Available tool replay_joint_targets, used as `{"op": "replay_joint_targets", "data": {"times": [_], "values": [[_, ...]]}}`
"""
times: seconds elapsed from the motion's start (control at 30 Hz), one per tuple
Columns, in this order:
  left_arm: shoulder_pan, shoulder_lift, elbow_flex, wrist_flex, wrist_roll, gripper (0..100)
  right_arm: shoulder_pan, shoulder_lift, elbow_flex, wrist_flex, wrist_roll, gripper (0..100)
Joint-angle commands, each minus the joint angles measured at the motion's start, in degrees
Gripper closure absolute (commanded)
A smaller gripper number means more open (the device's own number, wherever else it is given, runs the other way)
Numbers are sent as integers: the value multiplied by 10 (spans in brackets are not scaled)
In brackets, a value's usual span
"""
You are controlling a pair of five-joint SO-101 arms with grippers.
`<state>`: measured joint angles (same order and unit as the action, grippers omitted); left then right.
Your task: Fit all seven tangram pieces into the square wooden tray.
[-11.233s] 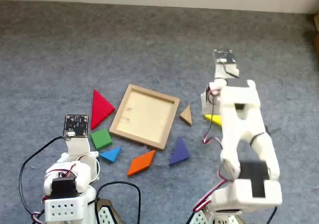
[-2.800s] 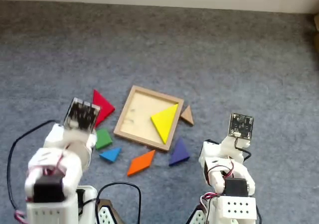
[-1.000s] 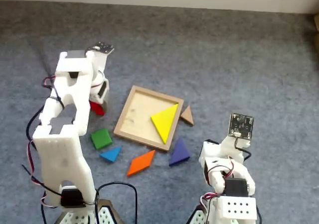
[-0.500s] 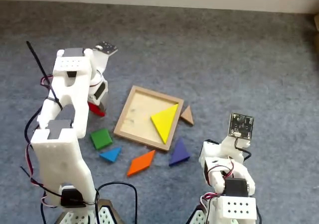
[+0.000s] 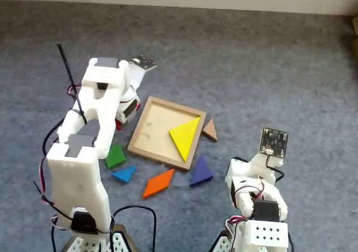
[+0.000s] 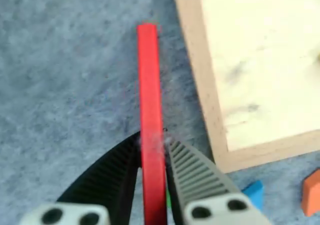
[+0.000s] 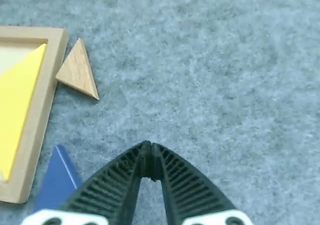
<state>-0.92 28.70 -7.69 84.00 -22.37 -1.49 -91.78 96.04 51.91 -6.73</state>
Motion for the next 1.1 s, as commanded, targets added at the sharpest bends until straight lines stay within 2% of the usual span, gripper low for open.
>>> {"op": "replay_joint_targets", "data": {"times": [0.0, 0.13, 0.3, 0.47, 0.67, 0.97, 1.07], "values": [[20, -78, -8, 6, 0, 995, 8, -9, 58, -5, 4, 986], [29, -146, -7, 27, 0, 995, 8, -9, 58, -6, 4, 986], [100, -195, -3, 55, 0, 995, 8, -10, 58, -6, 4, 986], [182, -156, -8, 54, 0, 995, 8, -11, 58, -6, 4, 986], [246, -84, -9, -2, 34, 995, 8, -11, 58, -6, 4, 986], [267, -58, -27, -6, 33, 989, 8, -11, 58, -6, 4, 986], [266, -57, -23, -6, 33, 929, 8, -12, 58, -6, 4, 986]]}}
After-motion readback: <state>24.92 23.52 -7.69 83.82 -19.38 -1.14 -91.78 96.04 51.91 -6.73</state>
